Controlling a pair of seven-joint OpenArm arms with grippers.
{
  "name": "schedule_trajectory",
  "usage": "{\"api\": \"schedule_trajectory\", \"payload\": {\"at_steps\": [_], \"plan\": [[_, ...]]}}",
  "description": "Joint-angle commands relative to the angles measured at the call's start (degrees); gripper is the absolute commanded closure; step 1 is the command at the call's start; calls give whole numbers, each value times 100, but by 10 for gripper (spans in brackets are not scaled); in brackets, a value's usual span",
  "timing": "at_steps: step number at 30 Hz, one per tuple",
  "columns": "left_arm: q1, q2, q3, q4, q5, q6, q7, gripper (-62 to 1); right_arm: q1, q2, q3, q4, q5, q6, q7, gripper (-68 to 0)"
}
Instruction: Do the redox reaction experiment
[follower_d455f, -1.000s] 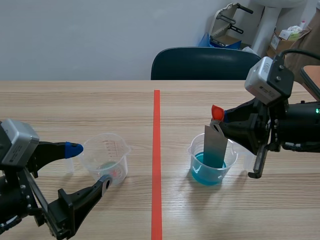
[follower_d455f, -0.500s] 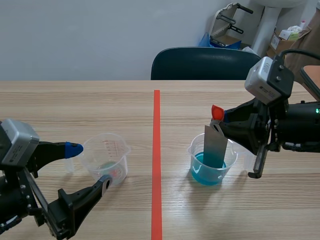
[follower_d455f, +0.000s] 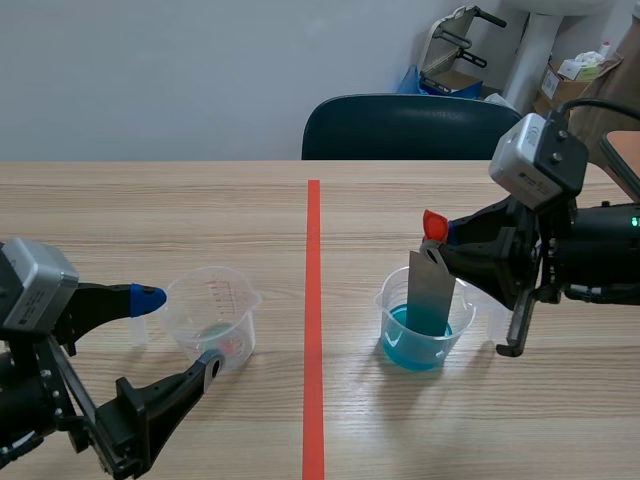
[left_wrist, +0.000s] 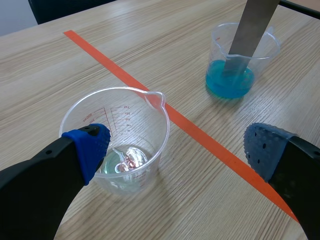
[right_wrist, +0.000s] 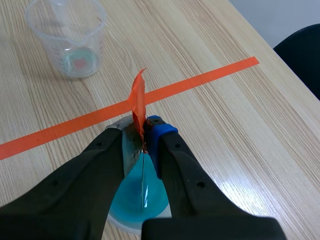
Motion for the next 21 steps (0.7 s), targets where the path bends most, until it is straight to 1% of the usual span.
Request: {"api": "schedule_trajectory", "payload": {"at_steps": [1,13,18,21], "plan": [[-33,26,-31,76,-17,-13,-94,-574,66,63,0,52,-20,44,-26,-6],[-31,26,-31,76,-17,-13,-94,-574,66,66,11,83,-15,44,-24,-6],[-31,26,-31,76,-17,-13,-94,-574,63,103,140,256,138,44,-33,-6],[-31,26,-31,76,-17,-13,-94,-574,63,149,254,459,282,44,-144,-6]]}}
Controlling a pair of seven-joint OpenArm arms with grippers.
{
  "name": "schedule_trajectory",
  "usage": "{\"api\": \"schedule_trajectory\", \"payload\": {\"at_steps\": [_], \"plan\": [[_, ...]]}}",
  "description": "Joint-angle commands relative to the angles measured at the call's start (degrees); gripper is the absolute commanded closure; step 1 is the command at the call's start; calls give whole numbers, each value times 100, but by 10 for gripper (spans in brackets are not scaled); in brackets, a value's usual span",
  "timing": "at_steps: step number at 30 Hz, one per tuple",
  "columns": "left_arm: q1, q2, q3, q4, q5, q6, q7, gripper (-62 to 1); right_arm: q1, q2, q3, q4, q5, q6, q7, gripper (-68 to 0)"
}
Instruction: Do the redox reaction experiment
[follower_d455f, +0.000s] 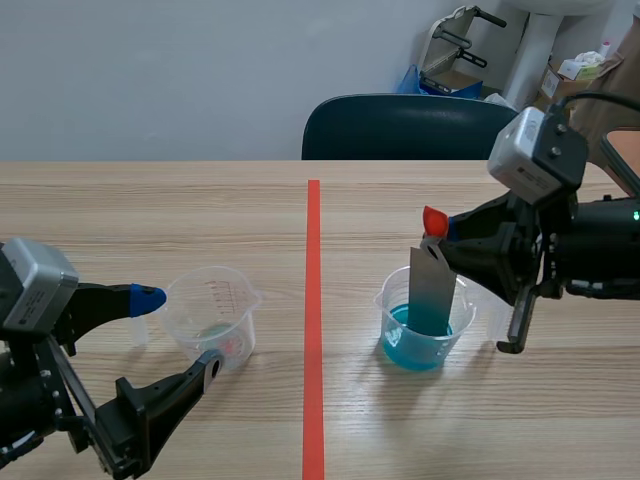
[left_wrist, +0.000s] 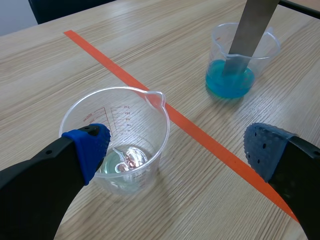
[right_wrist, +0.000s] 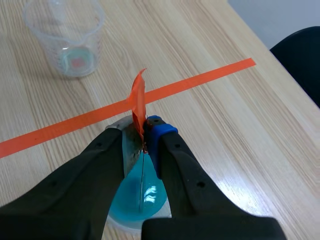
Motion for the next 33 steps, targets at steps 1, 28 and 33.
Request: {"api": "schedule_trajectory", "payload": {"at_steps": [1,28,33], "plan": [[-31,26,-31,76,-17,-13,-94,-574,68,146,168,267,199,39,52,-6],[-31,26,-31,76,-17,-13,-94,-574,66,466,1257,2094,3722,39,-3390,-6],[-31,26,-31,76,-17,-13,-94,-574,66,466,1462,2319,4172,39,-3897,-6]]}}
